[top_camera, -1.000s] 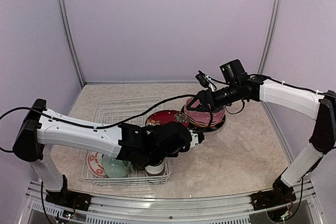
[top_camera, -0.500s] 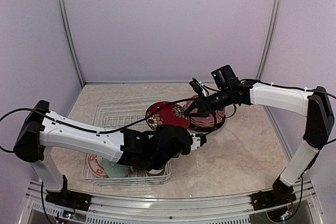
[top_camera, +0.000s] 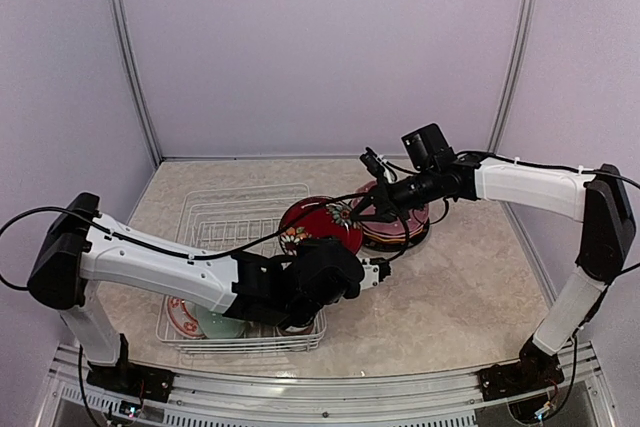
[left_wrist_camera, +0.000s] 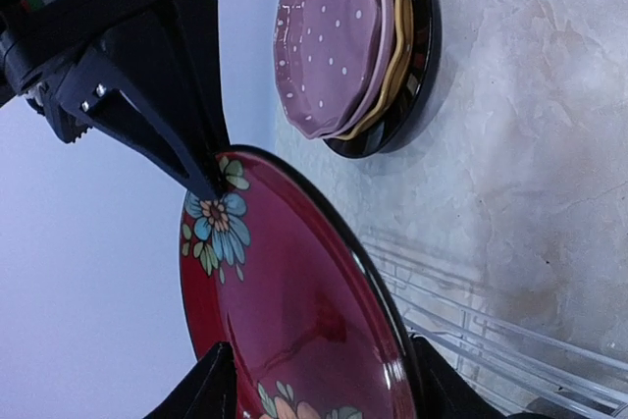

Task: Unload the mixed dishes from the dish rack
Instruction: Pass from the left arm to the right, then place the plate with another plate.

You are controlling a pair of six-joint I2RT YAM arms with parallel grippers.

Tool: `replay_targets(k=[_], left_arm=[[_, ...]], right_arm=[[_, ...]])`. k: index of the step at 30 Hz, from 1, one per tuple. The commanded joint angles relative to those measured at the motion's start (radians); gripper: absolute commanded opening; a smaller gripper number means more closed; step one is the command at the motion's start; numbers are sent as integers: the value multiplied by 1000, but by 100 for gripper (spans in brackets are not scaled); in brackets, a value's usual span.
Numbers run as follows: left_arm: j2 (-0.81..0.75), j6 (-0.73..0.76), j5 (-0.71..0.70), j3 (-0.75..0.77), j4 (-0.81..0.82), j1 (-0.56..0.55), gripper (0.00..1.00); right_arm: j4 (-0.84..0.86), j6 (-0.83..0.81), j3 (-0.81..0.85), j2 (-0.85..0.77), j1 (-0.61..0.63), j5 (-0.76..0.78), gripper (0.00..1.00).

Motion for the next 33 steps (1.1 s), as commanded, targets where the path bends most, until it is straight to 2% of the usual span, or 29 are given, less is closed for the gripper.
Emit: replay_targets(k=[1, 5, 9, 12, 14, 25, 33], left_arm=[[-37, -17, -29, -19, 34, 6, 59], [-58, -40, -21, -26, 27, 6, 73], [-80, -66, -13, -37, 21, 6, 82], [-108, -107, -3, -42, 6, 9, 94], [-128, -152, 7, -35, -34, 16, 98], [-258, -519, 99, 27, -333, 80, 99], [-373, -667, 157, 10, -405, 137, 99]], right_arm=[[37, -20, 0, -40, -51, 20, 0], [45, -24, -8, -51, -121, 19, 0], [46, -35, -15, -64, -184, 26, 0], [39, -50, -15, -70, -236, 30, 0], [28, -67, -15, -68, -270, 52, 0], [73, -96, -65, -17, -420, 143, 0], [120, -93, -59, 65, -454, 160, 0]])
